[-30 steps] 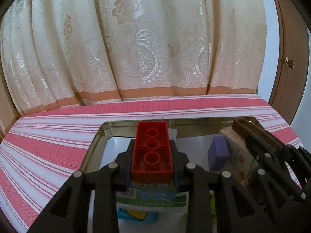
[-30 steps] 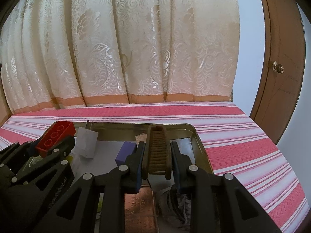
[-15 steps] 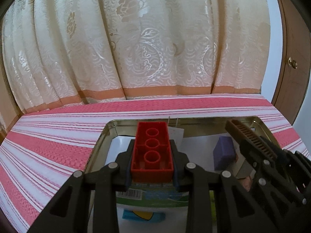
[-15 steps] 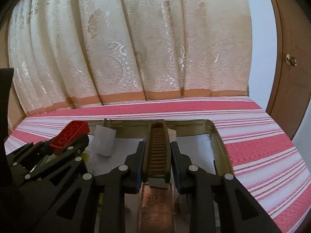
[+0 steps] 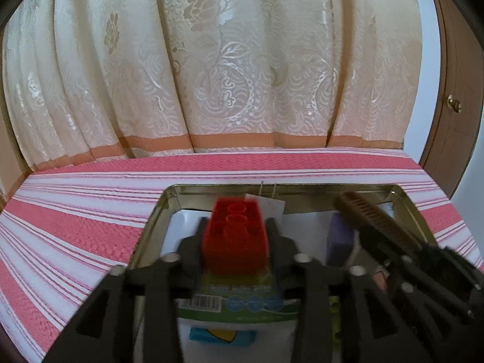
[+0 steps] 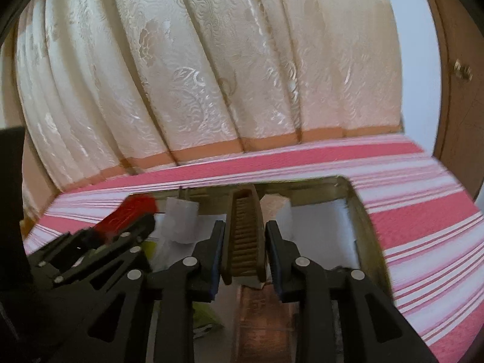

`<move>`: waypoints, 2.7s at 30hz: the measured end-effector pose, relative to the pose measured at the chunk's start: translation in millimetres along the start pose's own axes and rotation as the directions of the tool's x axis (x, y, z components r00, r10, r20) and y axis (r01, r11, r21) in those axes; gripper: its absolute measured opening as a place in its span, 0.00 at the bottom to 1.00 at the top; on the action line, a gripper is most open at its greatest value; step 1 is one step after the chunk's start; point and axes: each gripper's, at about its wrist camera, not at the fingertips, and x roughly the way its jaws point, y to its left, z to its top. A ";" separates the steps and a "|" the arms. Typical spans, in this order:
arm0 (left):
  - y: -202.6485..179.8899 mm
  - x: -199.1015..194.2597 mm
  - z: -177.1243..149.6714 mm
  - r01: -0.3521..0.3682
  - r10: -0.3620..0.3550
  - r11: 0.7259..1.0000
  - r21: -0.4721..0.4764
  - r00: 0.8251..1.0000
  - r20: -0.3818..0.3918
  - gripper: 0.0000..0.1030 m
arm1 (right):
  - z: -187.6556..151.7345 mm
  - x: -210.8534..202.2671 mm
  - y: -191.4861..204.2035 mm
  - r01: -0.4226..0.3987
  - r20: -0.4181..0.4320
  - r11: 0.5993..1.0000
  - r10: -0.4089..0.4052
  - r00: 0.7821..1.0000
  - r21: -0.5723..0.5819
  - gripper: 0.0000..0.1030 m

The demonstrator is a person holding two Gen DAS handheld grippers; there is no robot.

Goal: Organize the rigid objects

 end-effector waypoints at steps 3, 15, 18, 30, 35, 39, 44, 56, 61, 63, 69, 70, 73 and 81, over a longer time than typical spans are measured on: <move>1.6 0.1 -0.1 -0.014 0.014 1.000 -0.013 1.000 -0.010 0.64 | 0.0 0.3 -8.1 -0.038 -0.015 0.997 0.039 0.999 0.061 0.31; 27.5 -21.0 -4.7 0.032 -0.018 0.992 -0.121 0.993 0.119 1.00 | 2.9 -21.6 -28.3 -0.024 0.097 0.986 0.008 0.995 0.163 0.81; 25.7 -25.3 -6.8 -0.005 0.017 0.997 -0.081 0.988 0.153 0.99 | 2.8 -28.3 -21.9 0.018 0.134 0.993 -0.035 0.990 0.121 0.81; 35.6 -46.8 -20.0 -0.010 0.024 0.998 -0.060 0.968 0.249 1.00 | -3.3 -62.3 -16.3 0.169 0.319 0.981 -0.191 0.928 0.095 0.81; 37.0 -50.2 -25.7 -0.023 0.035 0.998 -0.051 0.967 0.254 1.00 | -10.0 -71.1 -11.6 0.208 0.365 0.972 -0.233 0.901 0.106 0.82; 41.0 -58.4 -30.6 -0.019 0.035 0.998 -0.062 0.960 0.278 1.00 | -18.0 -77.5 -9.0 0.204 0.395 0.972 -0.235 0.888 0.119 0.82; 42.7 -64.5 -34.6 -0.020 0.035 0.998 -0.056 0.958 0.286 1.00 | -24.1 -81.6 0.0 0.220 0.430 0.971 -0.241 0.870 0.098 0.90; 39.3 -76.9 -41.5 -0.028 0.033 0.999 -0.020 0.951 0.308 1.00 | -39.8 -98.9 10.2 0.216 0.428 0.972 -0.237 0.872 0.096 0.90; 39.6 -81.0 -43.6 -0.031 0.035 0.999 -0.017 0.948 0.316 1.00 | -45.2 -108.8 19.2 0.244 0.468 0.966 -0.253 0.847 0.080 0.94; 38.3 -82.2 -44.2 -0.042 0.044 0.999 -0.014 0.948 0.316 1.00 | -46.8 -112.0 22.4 0.258 0.482 0.963 -0.261 0.837 0.075 0.95; 35.2 -85.8 -46.2 -0.048 0.044 0.999 0.004 0.946 0.320 1.00 | -49.1 -118.7 28.1 0.293 0.507 0.953 -0.288 0.813 0.072 0.99; 34.8 -85.6 -46.3 -0.044 0.040 0.999 0.006 0.948 0.317 1.00 | -49.2 -118.8 28.1 0.296 0.506 0.952 -0.292 0.812 0.073 0.99; 33.5 -83.9 -46.0 -0.028 0.023 1.000 0.012 0.955 0.297 1.00 | -48.6 -117.8 27.0 0.295 0.495 0.952 -0.294 0.817 0.078 0.99; 34.5 -84.3 -46.9 -0.009 0.010 1.000 -0.006 0.958 0.285 1.00 | -48.2 -115.7 27.5 0.288 0.487 0.955 -0.284 0.826 0.069 0.99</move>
